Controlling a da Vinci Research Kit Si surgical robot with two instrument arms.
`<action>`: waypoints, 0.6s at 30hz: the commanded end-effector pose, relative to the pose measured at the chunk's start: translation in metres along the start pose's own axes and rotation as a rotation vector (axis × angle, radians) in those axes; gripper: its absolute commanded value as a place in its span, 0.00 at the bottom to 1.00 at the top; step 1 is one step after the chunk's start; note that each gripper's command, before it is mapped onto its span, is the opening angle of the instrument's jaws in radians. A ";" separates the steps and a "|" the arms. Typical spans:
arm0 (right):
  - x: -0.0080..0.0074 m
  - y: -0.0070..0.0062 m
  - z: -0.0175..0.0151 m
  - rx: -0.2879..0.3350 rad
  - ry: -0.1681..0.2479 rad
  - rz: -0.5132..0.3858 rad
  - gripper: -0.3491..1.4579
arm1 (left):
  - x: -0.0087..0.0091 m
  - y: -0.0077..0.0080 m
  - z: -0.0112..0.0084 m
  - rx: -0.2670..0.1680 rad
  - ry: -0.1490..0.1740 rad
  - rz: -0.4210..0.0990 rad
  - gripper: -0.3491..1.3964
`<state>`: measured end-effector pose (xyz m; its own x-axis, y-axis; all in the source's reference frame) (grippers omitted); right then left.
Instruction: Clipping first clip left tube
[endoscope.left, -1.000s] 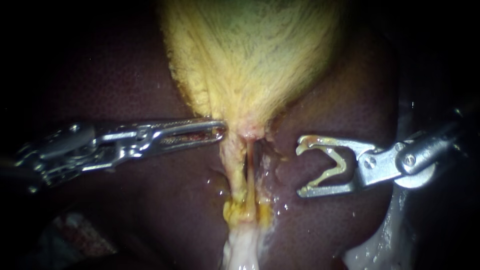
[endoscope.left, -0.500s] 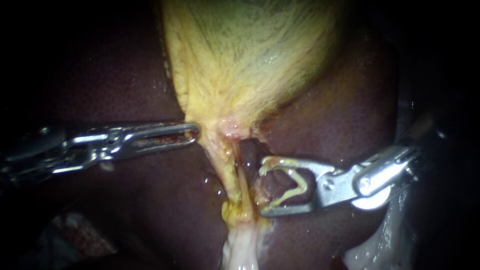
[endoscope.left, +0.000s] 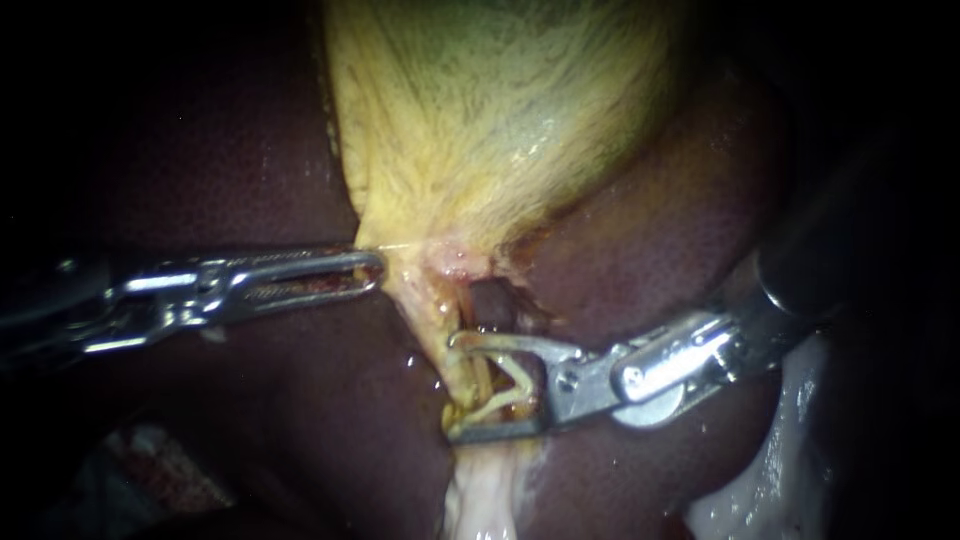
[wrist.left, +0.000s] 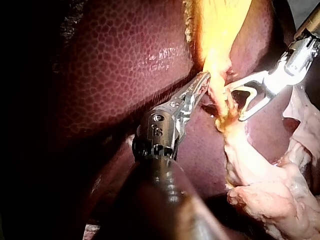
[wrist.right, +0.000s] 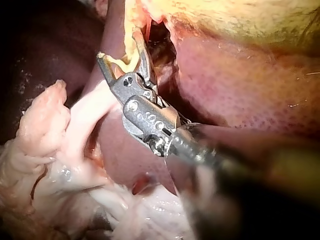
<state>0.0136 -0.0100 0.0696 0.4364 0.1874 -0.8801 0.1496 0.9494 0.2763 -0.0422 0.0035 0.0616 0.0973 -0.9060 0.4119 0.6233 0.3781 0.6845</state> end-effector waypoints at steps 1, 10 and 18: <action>-0.0003 0.0001 0.0000 -0.002 -0.010 -0.002 0.52 | 0.0000 0.0000 -0.0001 0.001 0.001 0.000 0.00; -0.0023 0.0009 0.0000 -0.019 -0.083 -0.007 0.52 | -0.0004 -0.0005 -0.0007 -0.001 0.001 -0.003 0.00; -0.0027 0.0006 0.0007 -0.022 -0.088 -0.005 0.52 | -0.0010 -0.0010 -0.0010 -0.001 0.002 -0.007 0.00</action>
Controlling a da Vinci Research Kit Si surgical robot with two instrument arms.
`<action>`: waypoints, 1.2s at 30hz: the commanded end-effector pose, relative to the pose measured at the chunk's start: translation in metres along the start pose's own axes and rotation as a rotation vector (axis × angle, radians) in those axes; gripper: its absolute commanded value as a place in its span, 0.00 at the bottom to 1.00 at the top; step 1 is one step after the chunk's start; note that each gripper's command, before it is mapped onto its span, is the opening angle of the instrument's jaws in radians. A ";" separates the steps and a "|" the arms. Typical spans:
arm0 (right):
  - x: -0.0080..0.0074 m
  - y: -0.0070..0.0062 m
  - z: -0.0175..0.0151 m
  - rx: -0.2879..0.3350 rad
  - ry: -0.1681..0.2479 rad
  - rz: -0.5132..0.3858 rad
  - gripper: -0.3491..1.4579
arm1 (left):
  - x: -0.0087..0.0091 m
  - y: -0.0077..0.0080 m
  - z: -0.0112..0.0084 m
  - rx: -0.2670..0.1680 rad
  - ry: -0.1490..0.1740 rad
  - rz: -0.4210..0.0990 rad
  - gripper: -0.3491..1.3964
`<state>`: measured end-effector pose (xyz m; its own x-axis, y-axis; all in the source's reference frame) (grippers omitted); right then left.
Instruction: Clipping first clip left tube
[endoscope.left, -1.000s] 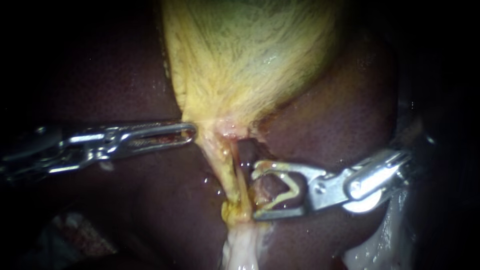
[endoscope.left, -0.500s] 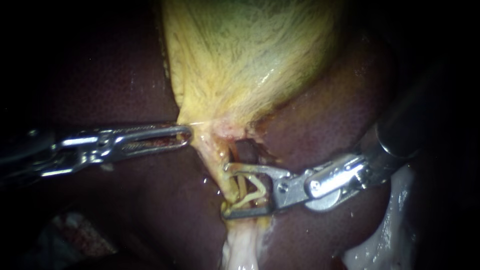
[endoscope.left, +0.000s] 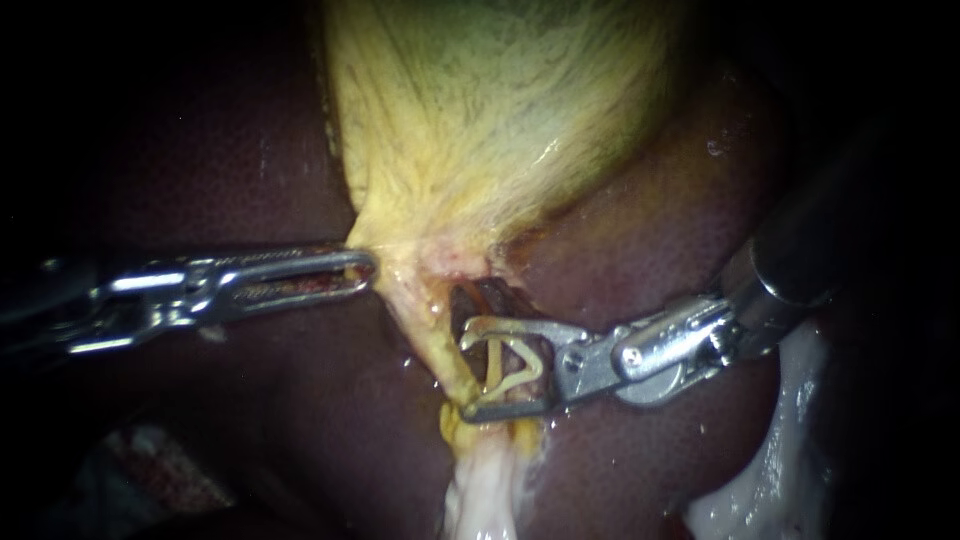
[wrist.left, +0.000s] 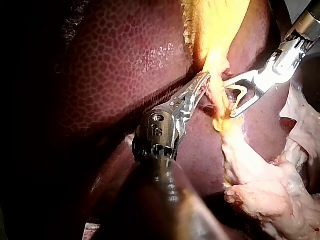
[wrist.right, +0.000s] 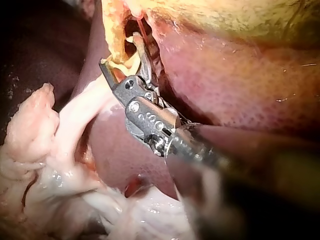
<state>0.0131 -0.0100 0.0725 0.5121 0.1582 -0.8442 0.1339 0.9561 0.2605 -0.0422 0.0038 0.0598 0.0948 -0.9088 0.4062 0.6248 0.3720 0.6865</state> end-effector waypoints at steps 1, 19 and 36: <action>0.0000 -0.0002 0.0002 0.000 0.000 0.007 0.52 | -0.0001 -0.0001 0.0001 0.000 0.000 -0.001 0.00; -0.0002 -0.0027 0.0049 0.105 0.018 0.016 0.52 | -0.0010 -0.0011 0.0023 -0.007 -0.010 -0.008 0.00; -0.0004 -0.0021 0.0052 0.137 -0.025 0.018 0.14 | -0.0012 -0.0014 0.0029 -0.010 -0.011 -0.010 0.00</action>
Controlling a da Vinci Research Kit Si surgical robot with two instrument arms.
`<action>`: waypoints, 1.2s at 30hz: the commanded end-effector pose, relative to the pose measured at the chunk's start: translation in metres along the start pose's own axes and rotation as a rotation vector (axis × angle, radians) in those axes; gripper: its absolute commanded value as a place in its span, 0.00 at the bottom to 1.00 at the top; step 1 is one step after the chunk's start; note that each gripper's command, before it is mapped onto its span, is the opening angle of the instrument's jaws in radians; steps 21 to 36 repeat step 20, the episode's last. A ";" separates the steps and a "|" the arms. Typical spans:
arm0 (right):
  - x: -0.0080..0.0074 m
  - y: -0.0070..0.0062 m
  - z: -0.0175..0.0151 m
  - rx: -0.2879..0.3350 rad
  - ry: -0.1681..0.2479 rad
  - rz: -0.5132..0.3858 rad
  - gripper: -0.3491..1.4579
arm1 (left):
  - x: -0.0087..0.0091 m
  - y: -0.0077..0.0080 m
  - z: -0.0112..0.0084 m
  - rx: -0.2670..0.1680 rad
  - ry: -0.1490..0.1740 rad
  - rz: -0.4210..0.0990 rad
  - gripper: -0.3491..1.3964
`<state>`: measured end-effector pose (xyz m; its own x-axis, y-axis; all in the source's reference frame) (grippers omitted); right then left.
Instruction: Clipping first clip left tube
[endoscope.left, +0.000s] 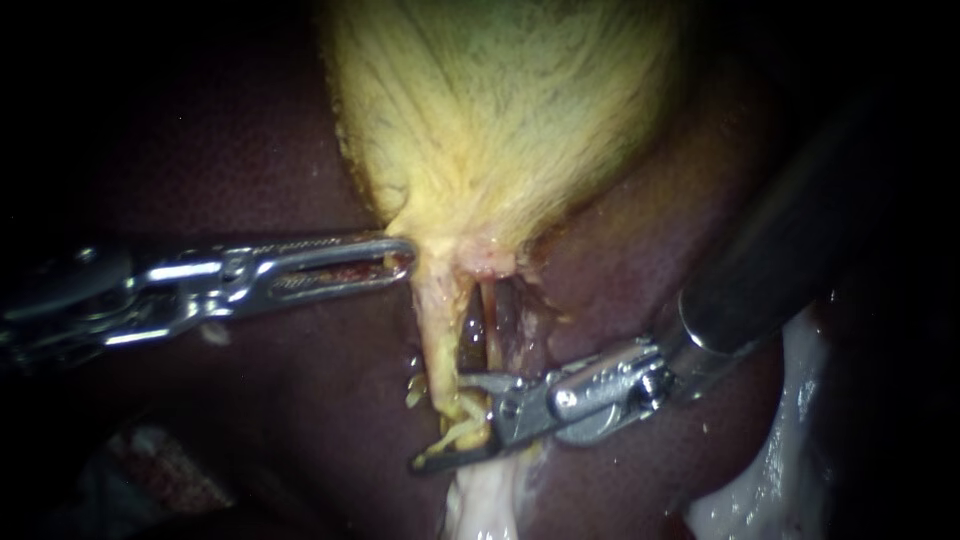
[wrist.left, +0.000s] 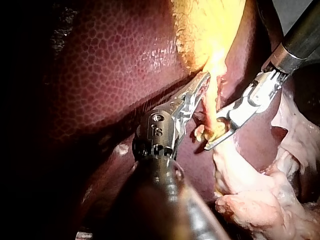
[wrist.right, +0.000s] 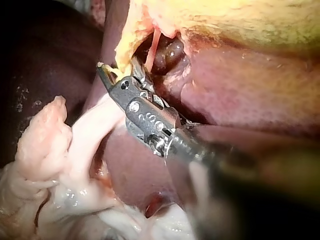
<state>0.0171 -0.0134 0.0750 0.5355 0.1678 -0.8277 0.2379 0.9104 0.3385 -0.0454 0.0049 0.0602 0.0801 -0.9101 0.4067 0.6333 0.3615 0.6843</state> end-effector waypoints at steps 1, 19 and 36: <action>0.0001 0.0001 -0.0005 0.005 -0.024 0.020 0.04 | 0.0000 0.0000 0.0000 0.000 0.000 0.000 0.00; -0.0010 -0.0002 -0.0003 0.012 -0.052 0.095 0.00 | 0.0000 0.0001 0.0002 0.000 0.000 0.000 0.00; -0.0011 -0.0002 -0.0002 0.012 -0.052 0.094 0.00 | 0.0000 0.0001 0.0002 0.000 0.000 0.000 0.00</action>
